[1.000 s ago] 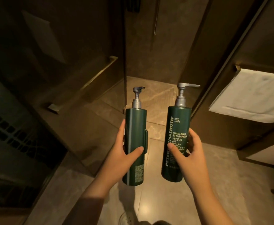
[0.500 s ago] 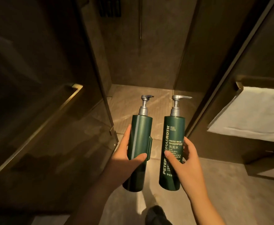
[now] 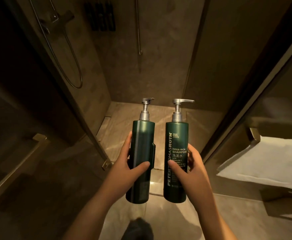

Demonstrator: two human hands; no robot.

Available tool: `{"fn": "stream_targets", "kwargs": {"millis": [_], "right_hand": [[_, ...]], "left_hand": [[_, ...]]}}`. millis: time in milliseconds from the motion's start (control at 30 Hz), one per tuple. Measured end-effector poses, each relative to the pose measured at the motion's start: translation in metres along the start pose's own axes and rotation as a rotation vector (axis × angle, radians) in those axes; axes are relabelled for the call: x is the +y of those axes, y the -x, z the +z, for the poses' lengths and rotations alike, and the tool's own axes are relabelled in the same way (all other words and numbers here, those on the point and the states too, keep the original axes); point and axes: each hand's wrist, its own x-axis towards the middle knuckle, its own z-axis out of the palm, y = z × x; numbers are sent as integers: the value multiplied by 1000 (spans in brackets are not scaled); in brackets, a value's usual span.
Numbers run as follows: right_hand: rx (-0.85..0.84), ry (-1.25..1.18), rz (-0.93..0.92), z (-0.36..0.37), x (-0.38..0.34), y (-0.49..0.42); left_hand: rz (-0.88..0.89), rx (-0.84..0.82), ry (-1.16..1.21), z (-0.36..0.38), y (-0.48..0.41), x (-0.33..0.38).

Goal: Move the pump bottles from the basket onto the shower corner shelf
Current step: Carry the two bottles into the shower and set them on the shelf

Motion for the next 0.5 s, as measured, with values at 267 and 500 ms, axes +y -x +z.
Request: {"fn": "stream_targets", "kwargs": {"millis": [267,500], "right_hand": [[-35,56,-5,36,-16,-128],[-39,74,-112,86,-64,-268]], "left_hand": [[50,25,74,-30,-132,-5],[100,73,95,-85,-265,20]]}}
